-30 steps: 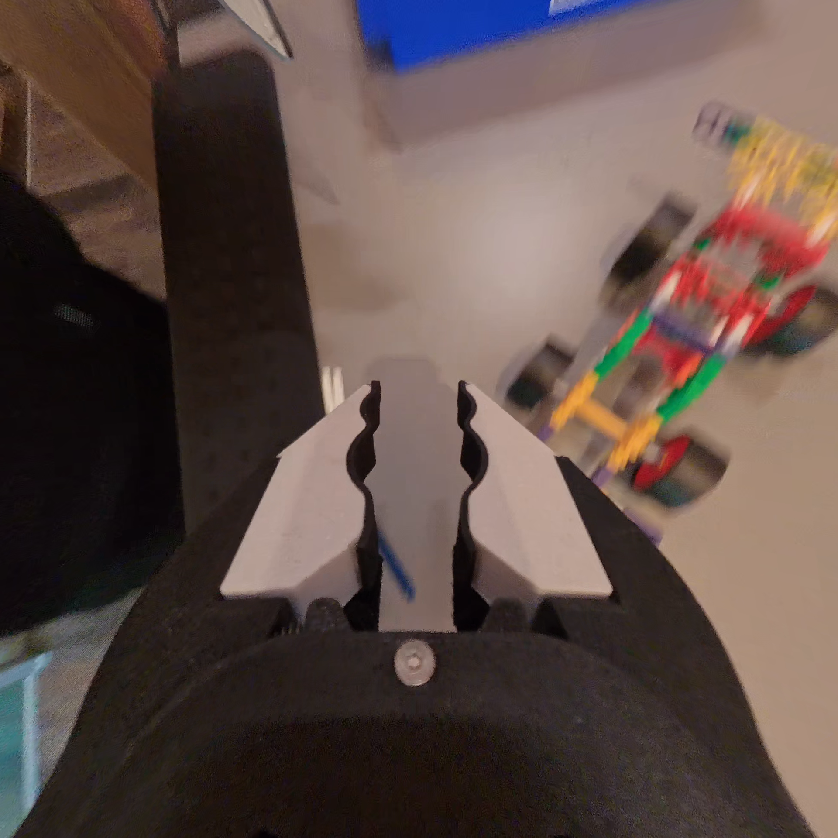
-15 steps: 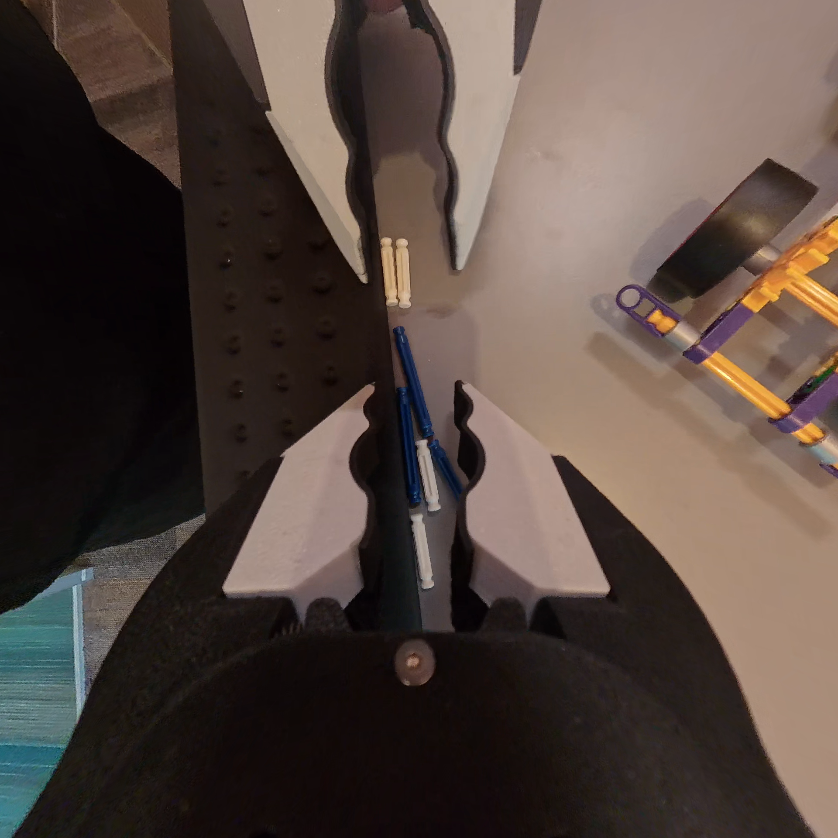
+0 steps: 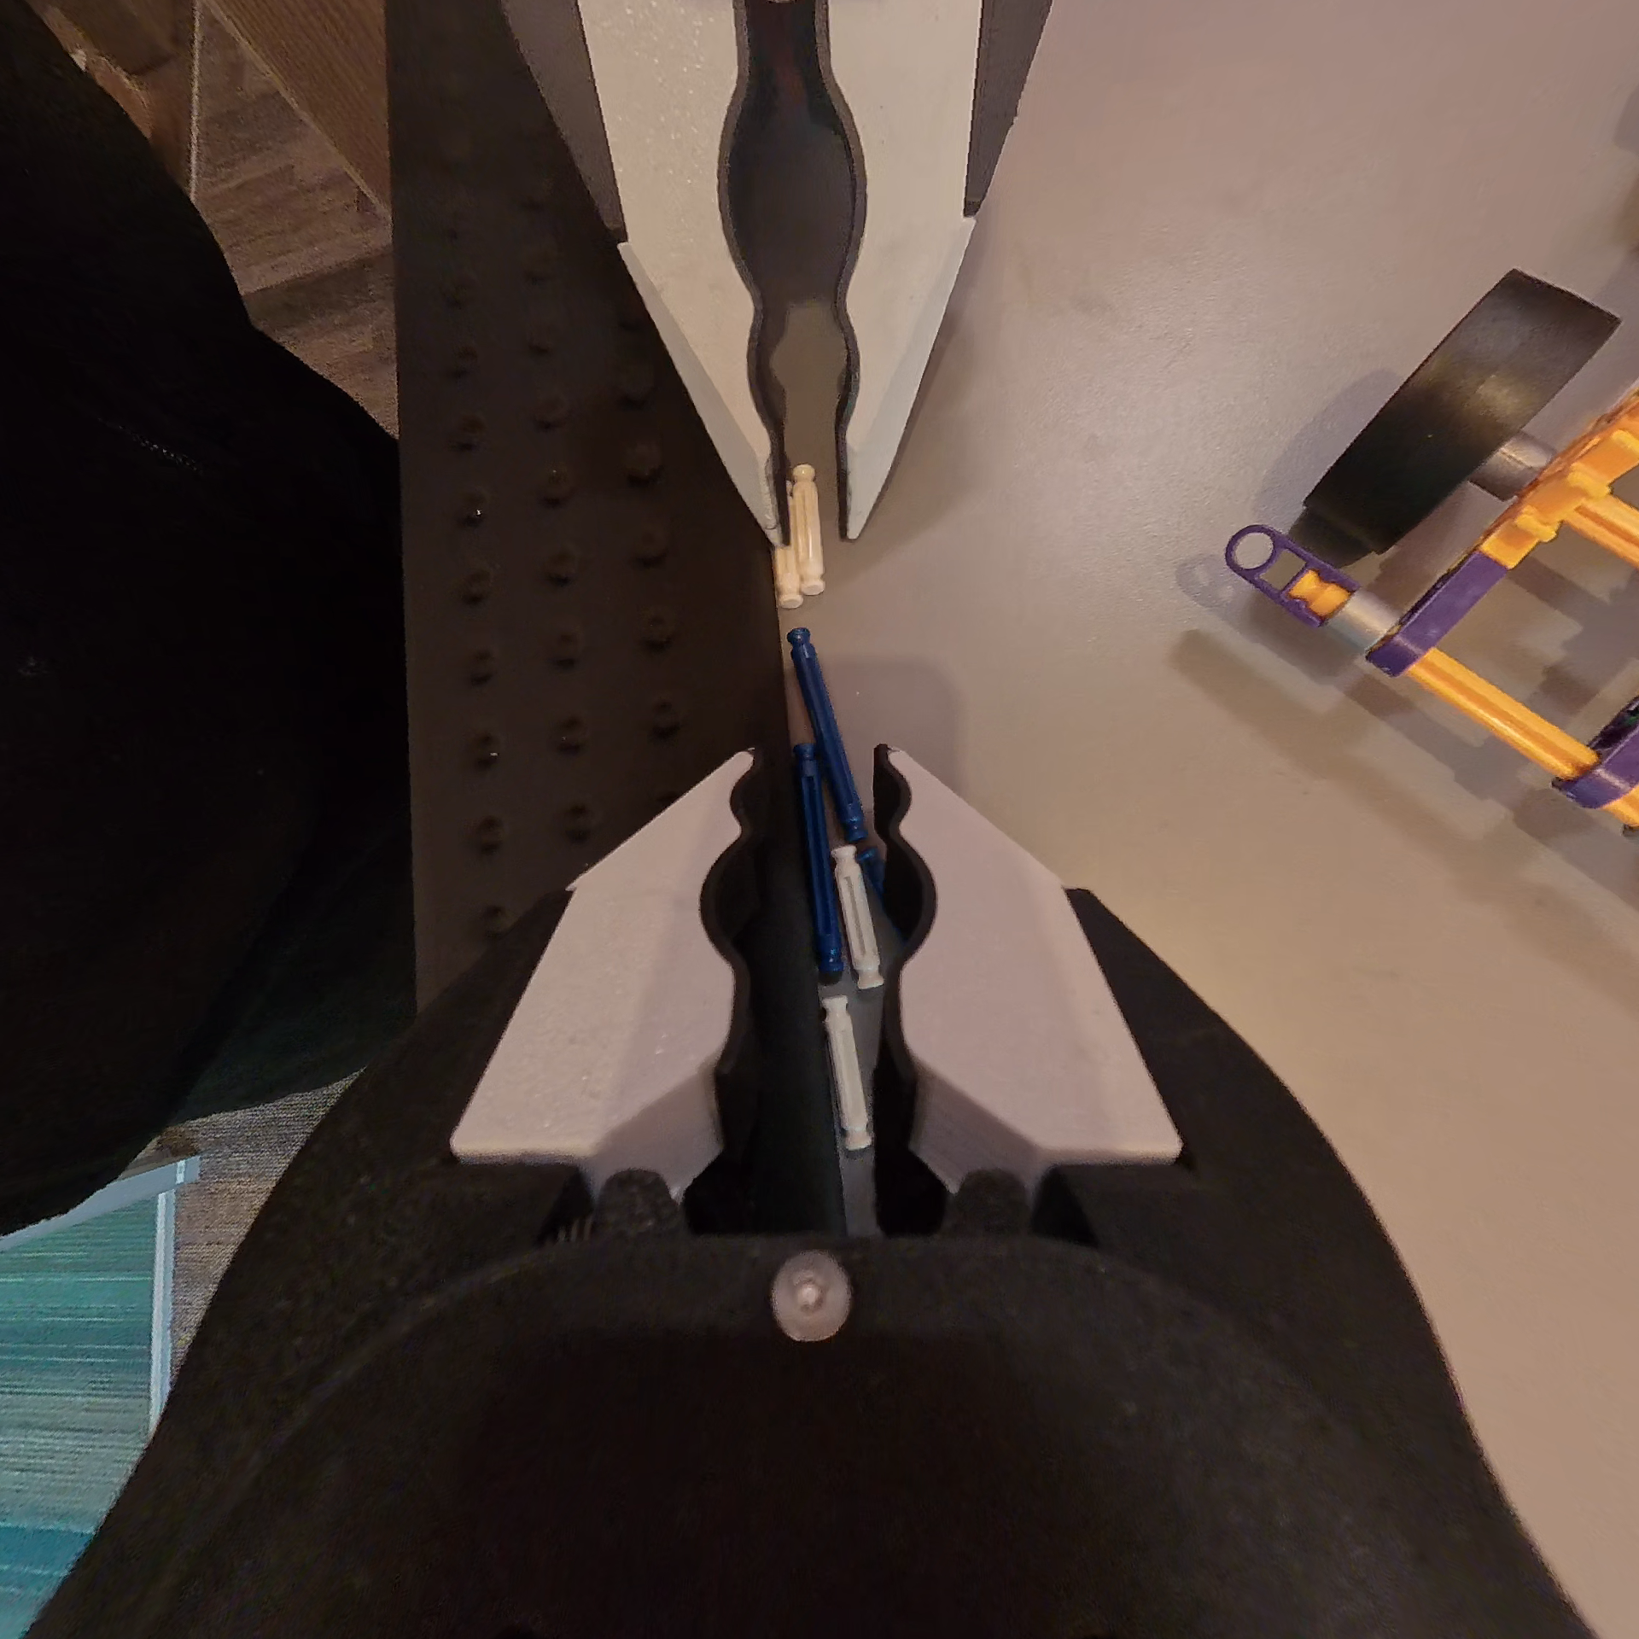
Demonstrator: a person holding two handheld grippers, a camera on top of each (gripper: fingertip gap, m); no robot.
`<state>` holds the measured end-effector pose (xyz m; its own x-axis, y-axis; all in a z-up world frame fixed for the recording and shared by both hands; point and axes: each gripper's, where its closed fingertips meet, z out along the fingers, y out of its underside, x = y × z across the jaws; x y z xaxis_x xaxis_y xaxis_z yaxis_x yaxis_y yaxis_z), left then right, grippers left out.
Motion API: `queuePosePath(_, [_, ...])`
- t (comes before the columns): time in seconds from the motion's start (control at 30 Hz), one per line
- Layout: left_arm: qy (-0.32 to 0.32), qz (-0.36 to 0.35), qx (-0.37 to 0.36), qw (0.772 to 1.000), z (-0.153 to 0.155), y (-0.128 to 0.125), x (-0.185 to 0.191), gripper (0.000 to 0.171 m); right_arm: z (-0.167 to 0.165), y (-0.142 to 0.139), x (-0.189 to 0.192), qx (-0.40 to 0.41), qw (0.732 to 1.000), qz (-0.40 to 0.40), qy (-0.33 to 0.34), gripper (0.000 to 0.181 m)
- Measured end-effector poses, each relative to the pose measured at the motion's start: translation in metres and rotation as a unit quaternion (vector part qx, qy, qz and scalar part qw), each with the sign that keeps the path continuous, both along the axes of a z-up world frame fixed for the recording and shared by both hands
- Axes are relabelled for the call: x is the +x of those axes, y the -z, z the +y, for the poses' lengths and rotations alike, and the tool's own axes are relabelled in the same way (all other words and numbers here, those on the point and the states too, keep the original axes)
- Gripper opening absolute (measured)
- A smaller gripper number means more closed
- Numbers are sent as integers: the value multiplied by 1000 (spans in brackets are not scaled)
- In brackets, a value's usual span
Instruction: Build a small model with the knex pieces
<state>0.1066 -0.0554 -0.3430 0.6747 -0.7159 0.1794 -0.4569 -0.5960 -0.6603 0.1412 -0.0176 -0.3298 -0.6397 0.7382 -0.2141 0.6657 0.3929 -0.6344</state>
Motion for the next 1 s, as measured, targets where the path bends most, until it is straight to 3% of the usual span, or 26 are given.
queuePosePath(0.07, [-7, 25, 14, 1000, 4, 1, -6, 2, 1, 0, 1, 0, 1000, 2, 3, 21])
queuePosePath(0.2, [-12, 37, 10, 999, 3, 2, -14, 4, 1, -2, 2, -4, 1000, 7, 9, 21])
queuePosePath(0.27, [-22, 37, 10, 999, 3, -2, -18, 19, 1, -3, 3, -5, 1000, 9, 11, 21])
queuePosePath(0.43, [-1, 20, 13, 1000, -4, -7, -15, 33, -2, -4, 4, -11, 1000, 12, 12, 21])
queuePosePath(0.7, [25, 32, 30, 999, 2, 2, -7, 10, -3, -3, 1, -9, 1000, 11, 14, 21])
queuePosePath(1.0, [-9, 29, 42, 999, 8, 1, -16, 8, -3, -4, -4, -9, 1000, 18, 24, 20])
